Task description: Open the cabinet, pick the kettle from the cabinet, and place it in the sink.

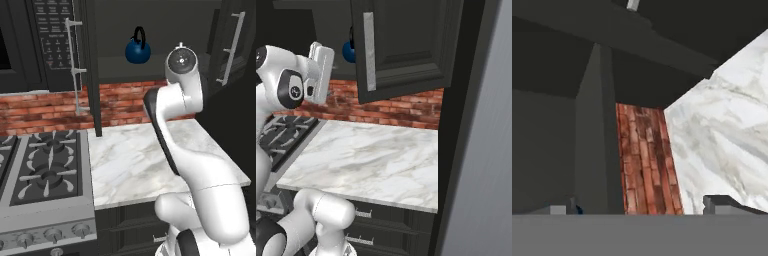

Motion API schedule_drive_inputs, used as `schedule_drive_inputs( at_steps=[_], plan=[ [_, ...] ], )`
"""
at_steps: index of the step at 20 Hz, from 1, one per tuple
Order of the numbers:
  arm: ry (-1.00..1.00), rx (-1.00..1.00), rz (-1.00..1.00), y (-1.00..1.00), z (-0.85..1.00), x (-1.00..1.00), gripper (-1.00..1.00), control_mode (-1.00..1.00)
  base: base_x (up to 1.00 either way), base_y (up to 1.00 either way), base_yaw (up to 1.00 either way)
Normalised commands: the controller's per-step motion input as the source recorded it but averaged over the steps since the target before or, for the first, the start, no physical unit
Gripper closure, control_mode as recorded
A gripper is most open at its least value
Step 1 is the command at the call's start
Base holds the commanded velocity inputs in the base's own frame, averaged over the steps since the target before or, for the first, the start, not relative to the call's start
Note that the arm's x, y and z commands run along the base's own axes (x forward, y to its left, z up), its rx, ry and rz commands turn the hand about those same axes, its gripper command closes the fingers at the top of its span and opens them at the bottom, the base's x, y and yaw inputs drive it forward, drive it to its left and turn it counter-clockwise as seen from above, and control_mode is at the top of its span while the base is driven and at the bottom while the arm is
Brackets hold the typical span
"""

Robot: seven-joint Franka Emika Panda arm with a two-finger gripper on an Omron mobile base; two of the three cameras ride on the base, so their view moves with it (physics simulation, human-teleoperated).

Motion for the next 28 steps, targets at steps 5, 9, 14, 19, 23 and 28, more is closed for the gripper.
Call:
schedule_drive_inputs(
  at_steps=[5, 9, 14, 19, 23, 28],
  plan=[
    [-0.01, 0.02, -0.29, -0.14, 0.04, 0.35, -1.0, -1.0, 0.0, 0.0, 0.0],
    [-0.05, 0.02, -0.24, -0.15, 0.0, 0.24, -1.0, -1.0, 0.0, 0.0, 0.0],
    [-0.07, 0.02, -0.14, -0.26, 0.0, 0.1, -1.0, -1.0, 0.0, 0.0, 0.0],
    [-0.08, 0.02, -0.07, -0.34, 0.0, 0.02, -1.0, -1.0, 0.0, 0.0, 0.0],
    [-0.13, 0.02, -0.04, -0.12, -0.03, 0.02, -1.0, -1.0, 0.0, 0.0, 0.0],
    [-0.08, 0.05, -0.05, -0.11, -0.01, -0.03, -1.0, -1.0, 0.0, 0.0, 0.0]
  ],
)
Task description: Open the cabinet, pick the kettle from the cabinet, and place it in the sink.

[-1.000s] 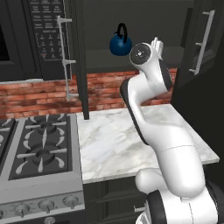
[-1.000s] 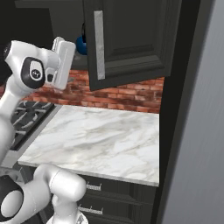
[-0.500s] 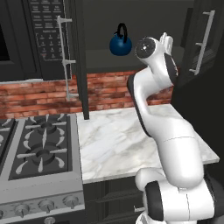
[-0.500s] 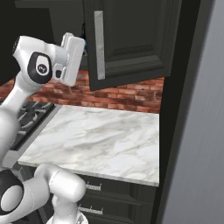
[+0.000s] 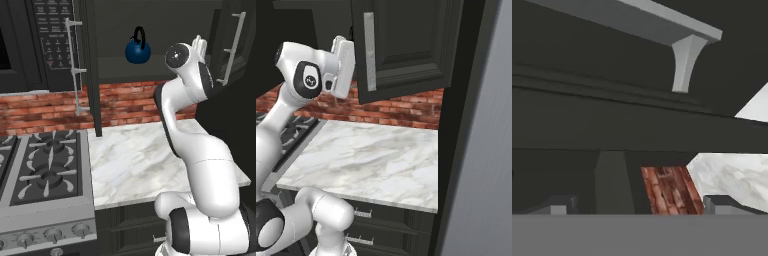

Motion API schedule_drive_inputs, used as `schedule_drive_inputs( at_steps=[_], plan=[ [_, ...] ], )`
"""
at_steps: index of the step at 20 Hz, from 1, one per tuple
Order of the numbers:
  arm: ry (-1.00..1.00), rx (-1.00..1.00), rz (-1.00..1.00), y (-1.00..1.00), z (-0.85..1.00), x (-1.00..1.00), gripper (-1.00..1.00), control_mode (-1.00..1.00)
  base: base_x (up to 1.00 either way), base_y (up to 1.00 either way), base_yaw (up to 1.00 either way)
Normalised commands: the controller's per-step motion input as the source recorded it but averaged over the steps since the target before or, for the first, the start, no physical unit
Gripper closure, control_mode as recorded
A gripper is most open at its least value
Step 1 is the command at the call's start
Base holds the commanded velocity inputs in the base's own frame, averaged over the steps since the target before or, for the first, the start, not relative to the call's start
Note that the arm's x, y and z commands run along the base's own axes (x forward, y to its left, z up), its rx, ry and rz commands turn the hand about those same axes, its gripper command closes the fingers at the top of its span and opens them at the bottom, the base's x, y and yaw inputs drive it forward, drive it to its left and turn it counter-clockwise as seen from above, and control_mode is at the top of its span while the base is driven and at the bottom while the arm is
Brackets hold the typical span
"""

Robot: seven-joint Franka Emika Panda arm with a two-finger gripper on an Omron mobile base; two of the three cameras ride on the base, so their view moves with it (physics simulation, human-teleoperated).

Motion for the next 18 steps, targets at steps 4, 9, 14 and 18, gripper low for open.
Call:
schedule_drive_inputs(
  at_steps=[4, 9, 14, 18],
  plan=[
    [-0.01, 0.01, -0.09, -0.16, 0.0, -0.18, -1.0, -1.0, 0.0, 0.0, 0.0],
    [0.04, 0.07, -0.06, -0.18, 0.06, -0.13, -1.0, -1.0, 0.0, 0.0, 0.0],
    [0.0, 0.08, -0.06, -0.28, 0.07, -0.27, -1.0, -1.0, 0.0, 0.0, 0.0],
    [0.0, 0.11, -0.09, -0.48, 0.12, -0.48, -1.0, -1.0, 0.0, 0.0, 0.0]
  ],
)
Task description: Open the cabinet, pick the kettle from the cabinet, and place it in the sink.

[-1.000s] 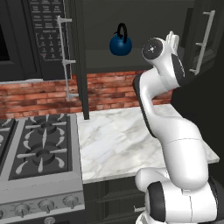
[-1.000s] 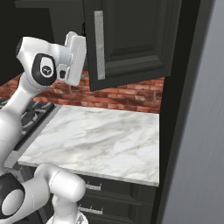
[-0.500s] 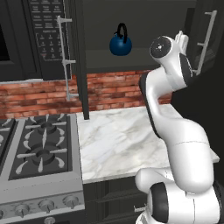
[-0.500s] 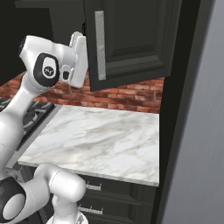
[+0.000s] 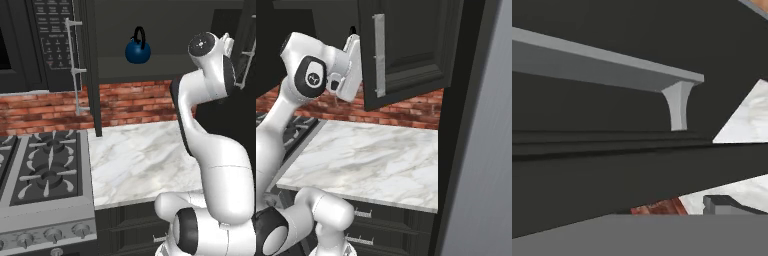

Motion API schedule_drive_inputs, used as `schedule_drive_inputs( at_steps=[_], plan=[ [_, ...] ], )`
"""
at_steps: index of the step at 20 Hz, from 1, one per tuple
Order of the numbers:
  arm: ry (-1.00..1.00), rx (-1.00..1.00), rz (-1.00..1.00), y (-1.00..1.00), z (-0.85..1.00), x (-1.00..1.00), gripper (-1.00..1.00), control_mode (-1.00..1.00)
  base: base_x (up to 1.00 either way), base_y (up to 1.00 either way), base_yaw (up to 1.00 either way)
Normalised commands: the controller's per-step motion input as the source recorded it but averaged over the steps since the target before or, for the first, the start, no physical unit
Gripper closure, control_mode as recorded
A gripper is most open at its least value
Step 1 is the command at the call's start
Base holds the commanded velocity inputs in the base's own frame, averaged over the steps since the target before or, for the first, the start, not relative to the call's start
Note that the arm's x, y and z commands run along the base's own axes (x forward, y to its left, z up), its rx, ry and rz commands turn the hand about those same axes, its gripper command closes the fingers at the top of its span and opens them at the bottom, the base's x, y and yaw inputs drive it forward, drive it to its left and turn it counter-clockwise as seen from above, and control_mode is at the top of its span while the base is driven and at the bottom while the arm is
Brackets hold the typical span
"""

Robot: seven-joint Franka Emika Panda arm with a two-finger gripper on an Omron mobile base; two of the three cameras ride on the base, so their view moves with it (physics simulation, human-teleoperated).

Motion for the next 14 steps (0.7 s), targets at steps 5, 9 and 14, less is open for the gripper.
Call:
schedule_drive_inputs(
  at_steps=[5, 9, 14],
  plan=[
    [0.0, 0.05, -0.04, -0.53, 0.11, -0.51, -1.0, -1.0, 0.0, 0.0, 0.0],
    [0.0, 0.0, -0.03, -0.51, 0.05, -0.37, -1.0, -1.0, 0.0, 0.0, 0.0],
    [0.02, 0.0, 0.0, -0.47, 0.0, -0.29, -1.0, -1.0, 0.0, 0.0, 0.0]
  ],
)
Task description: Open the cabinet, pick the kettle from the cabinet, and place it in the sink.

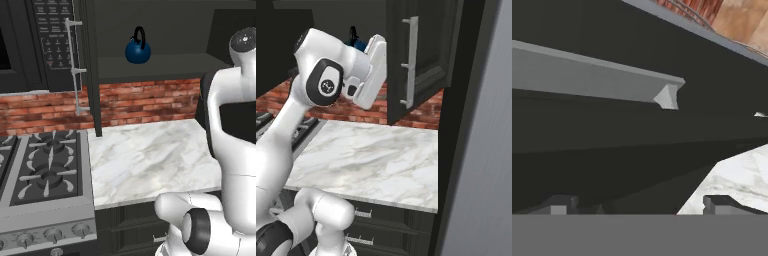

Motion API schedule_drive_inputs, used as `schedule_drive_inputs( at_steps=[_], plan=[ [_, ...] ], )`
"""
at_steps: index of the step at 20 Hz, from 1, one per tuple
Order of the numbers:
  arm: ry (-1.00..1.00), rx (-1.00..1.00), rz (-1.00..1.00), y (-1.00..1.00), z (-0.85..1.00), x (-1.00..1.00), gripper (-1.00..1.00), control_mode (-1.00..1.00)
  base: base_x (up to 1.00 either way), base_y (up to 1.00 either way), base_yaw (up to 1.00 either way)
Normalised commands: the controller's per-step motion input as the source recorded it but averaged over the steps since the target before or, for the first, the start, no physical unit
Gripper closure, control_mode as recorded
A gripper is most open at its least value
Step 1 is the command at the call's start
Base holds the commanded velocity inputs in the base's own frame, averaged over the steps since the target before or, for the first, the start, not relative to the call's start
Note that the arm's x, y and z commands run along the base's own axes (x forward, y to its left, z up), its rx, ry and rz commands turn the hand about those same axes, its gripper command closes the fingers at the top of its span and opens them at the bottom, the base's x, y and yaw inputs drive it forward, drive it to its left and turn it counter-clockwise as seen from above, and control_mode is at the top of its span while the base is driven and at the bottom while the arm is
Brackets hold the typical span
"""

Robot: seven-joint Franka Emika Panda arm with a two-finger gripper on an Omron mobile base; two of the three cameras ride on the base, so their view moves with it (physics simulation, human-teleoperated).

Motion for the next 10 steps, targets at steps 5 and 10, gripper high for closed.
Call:
schedule_drive_inputs(
  at_steps=[5, 10],
  plan=[
    [0.0, 0.01, -0.01, -0.47, 0.0, -0.32, -1.0, -1.0, 0.0, 0.0, 0.0],
    [0.0, 0.01, 0.0, -0.47, 0.0, -0.31, -1.0, -1.0, 0.0, 0.0, 0.0]
  ],
)
